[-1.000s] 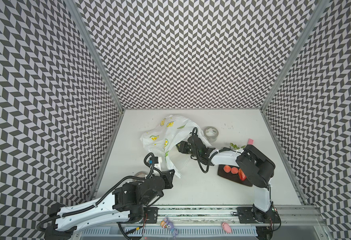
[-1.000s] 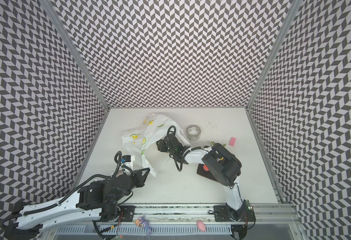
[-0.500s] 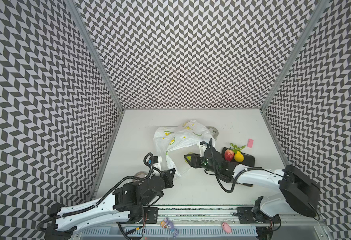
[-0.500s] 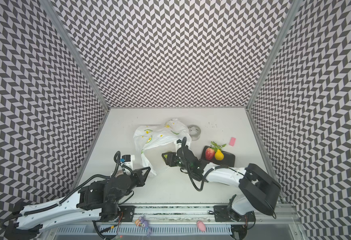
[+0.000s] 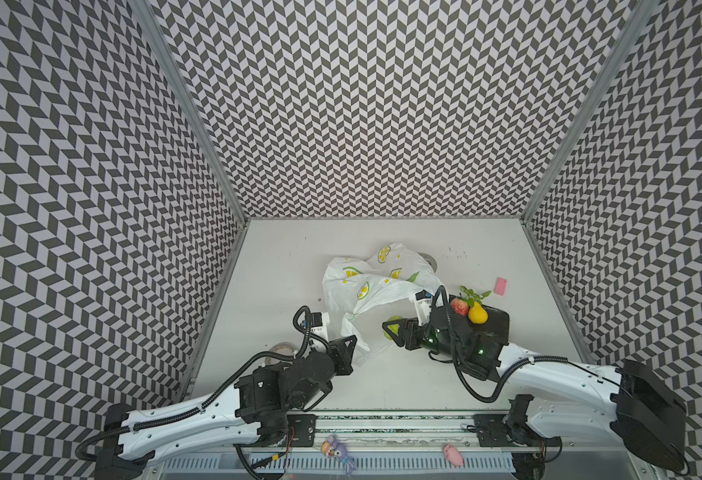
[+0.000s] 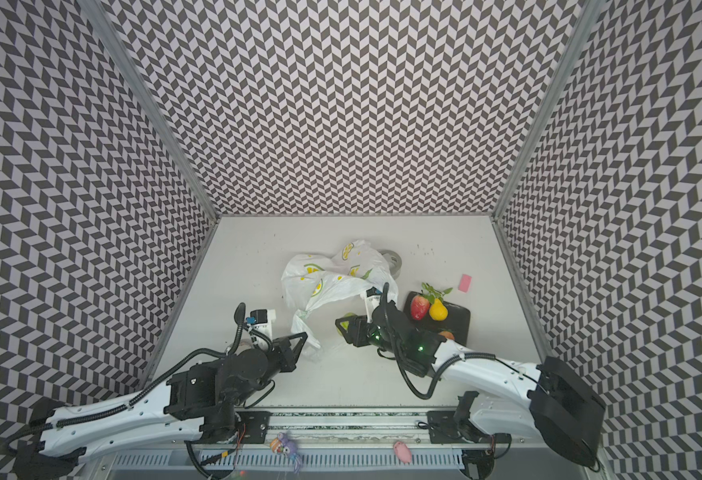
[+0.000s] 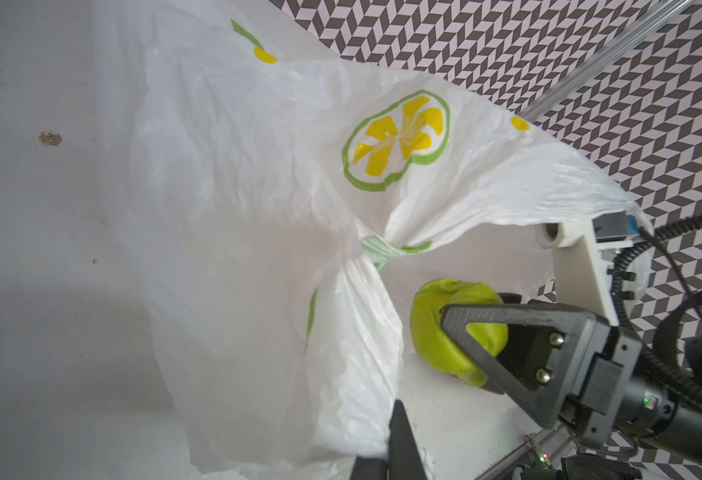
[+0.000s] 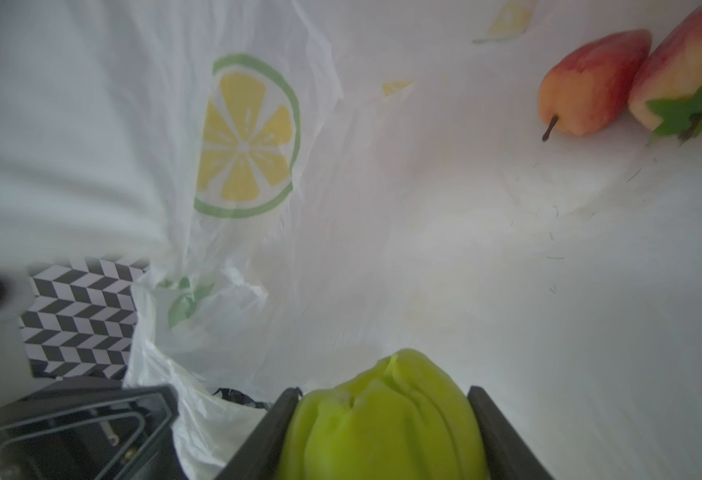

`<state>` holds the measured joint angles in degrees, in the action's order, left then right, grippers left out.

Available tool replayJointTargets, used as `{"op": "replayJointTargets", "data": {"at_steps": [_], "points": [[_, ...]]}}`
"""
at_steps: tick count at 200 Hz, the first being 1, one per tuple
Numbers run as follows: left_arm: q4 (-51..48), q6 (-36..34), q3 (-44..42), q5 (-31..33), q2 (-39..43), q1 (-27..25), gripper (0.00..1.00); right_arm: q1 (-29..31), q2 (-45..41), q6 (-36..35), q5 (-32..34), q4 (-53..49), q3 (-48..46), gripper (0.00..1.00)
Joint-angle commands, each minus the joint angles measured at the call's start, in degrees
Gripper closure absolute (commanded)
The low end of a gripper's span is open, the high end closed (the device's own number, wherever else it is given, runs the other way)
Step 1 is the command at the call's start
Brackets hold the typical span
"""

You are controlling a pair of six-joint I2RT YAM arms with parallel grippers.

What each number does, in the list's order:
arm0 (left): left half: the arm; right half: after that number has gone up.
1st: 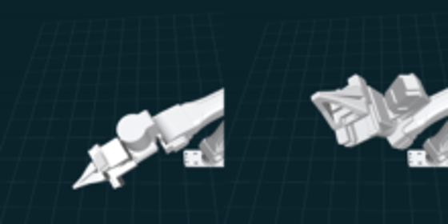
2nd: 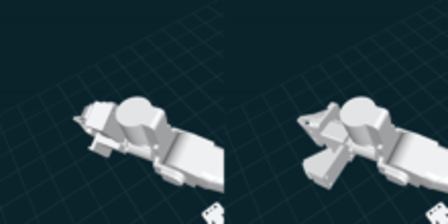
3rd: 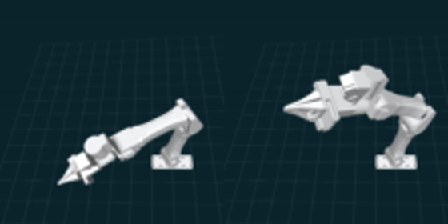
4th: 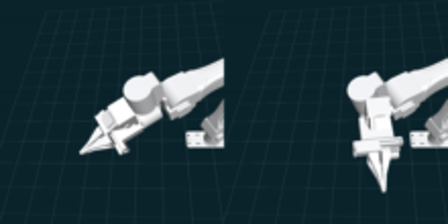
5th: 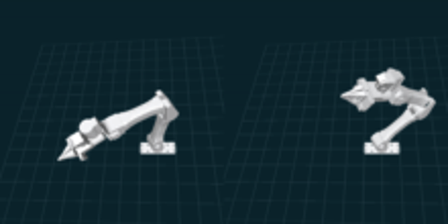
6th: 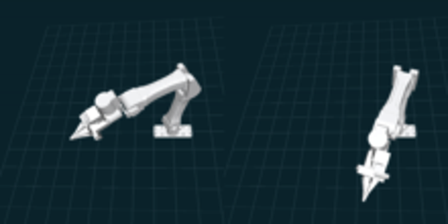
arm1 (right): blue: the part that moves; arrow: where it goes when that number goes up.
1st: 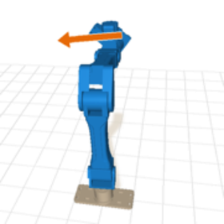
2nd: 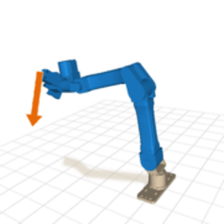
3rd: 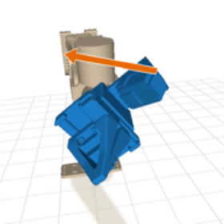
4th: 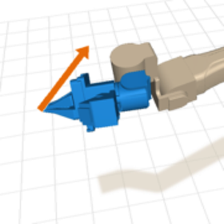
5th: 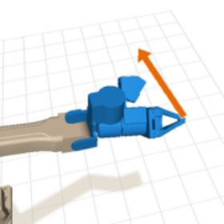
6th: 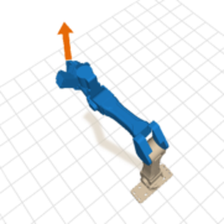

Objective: Take the fake fruits out of the plastic bag

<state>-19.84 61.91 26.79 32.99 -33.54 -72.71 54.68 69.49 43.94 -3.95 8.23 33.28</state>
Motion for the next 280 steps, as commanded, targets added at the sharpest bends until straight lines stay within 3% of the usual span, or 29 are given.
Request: {"op": "replayJointTargets", "data": {"at_steps": [1,47,87,138,176,210,216,230,239,252,280], "points": [[4.6,-1.9,-0.2,0.3,-1.1,0.1,1.0,1.8,2.1,-1.6,-6.8,2.0,1.7,0.92],[10.0,-5.3,1.2,0.4,-5.3,0.4,1.0,5.0,0.3,-5.6,-13.2,-5.0,0.5,0.92],[14.4,-6.6,0.7,-2.8,-8.0,4.4,1.0,10.6,-2.6,-9.3,-16.8,-10.0,0.2,0.9],[16.9,-7.9,0.0,-6.4,-10.0,8.1,1.0,12.7,-14.0,-12.5,-21.9,-16.6,-0.1,0.89],[19.1,-7.9,-0.7,-8.2,-11.8,9.3,1.0,12.6,-19.1,-8.7,-17.5,-16.1,-4.6,0.88],[19.8,-9.9,-0.8,-12.1,-11.9,9.2,1.0,11.5,-16.8,-7.7,-13.7,-15.2,-5.1,0.88],[18.9,-10.2,-0.5,-12.9,-11.4,9.2,0.93,10.8,-15.8,-7.6,-12.7,-15.4,-4.9,0.88],[15.0,-10.5,0.0,-14.0,-8.9,8.3,0.62,8.9,-13.5,-7.8,-11.9,-14.6,-4.6,0.88],[11.6,-10.1,0.1,-13.5,-6.3,7.0,0.48,7.7,-12.0,-8.2,-12.5,-13.6,-4.5,0.88],[6.7,-10.0,0.6,-13.3,-1.7,4.9,0.37,6.1,-9.9,-8.9,-12.9,-12.9,-4.2,0.88],[-6.9,-9.8,5.3,-12.9,6.1,3.0,0.25,2.2,-5.4,-12.2,-16.8,-13.8,-3.3,0.89]]}}
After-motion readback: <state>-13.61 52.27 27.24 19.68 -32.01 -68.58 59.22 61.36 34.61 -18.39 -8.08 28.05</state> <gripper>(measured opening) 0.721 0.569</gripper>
